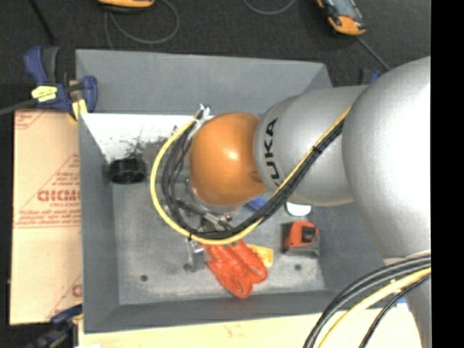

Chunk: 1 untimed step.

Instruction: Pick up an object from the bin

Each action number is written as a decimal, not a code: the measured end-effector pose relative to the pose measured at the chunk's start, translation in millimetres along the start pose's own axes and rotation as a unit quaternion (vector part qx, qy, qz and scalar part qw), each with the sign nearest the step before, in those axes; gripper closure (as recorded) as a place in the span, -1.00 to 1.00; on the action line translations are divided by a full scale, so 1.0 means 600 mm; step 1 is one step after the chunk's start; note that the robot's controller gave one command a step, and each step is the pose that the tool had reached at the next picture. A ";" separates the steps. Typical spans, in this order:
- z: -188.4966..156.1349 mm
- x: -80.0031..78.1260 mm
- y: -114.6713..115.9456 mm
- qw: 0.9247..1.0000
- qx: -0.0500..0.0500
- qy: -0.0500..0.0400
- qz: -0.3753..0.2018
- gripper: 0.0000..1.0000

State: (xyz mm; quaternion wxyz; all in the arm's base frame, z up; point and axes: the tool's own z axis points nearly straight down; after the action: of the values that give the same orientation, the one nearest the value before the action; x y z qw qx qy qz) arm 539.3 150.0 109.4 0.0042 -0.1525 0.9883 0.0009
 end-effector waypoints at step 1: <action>0.054 0.003 -0.080 0.996 -0.001 0.007 -0.091 -1.00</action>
Offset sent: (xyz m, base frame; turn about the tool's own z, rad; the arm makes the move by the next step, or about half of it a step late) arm -0.0371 -0.1668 0.0150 0.1118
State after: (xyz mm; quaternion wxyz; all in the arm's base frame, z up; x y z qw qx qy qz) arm 552.5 103.8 76.7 -0.0023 -0.2419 0.9703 0.0000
